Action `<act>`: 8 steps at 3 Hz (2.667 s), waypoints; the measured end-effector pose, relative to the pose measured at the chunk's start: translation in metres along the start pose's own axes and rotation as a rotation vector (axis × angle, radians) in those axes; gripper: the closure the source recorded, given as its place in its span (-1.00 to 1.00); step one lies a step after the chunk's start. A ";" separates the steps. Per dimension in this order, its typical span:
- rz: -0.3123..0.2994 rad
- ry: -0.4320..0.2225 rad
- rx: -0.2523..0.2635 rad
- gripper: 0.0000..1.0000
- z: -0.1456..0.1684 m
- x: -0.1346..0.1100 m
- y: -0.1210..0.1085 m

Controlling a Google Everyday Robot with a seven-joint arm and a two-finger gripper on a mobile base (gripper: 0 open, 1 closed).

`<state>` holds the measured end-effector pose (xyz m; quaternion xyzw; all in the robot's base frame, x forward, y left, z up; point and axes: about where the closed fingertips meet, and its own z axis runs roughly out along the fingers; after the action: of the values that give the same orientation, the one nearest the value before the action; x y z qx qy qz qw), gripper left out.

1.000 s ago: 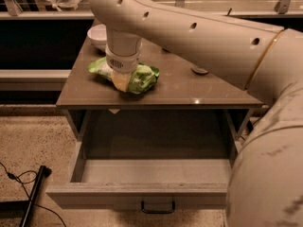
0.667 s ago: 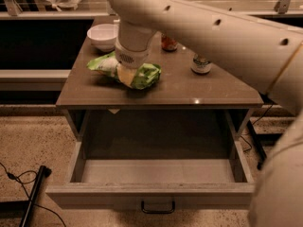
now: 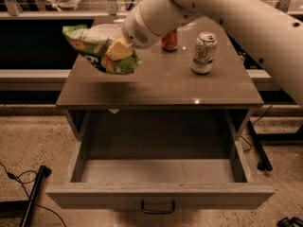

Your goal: Place green rice chip bag into top drawer

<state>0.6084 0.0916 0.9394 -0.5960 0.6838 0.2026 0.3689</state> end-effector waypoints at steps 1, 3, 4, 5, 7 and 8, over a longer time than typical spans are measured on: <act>-0.060 -0.171 -0.071 1.00 -0.058 -0.009 0.023; -0.250 -0.025 -0.190 1.00 -0.165 0.093 0.074; -0.280 0.209 -0.309 1.00 -0.180 0.151 0.113; -0.268 0.304 -0.341 1.00 -0.170 0.182 0.119; -0.281 0.308 -0.295 1.00 -0.147 0.189 0.117; -0.269 0.364 -0.224 1.00 -0.112 0.219 0.123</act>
Offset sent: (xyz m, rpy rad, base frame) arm -0.1759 -0.2212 0.0188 -0.1021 -0.0592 0.5241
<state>0.4570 -0.1085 0.8284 -0.7454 0.6269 0.1155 0.1951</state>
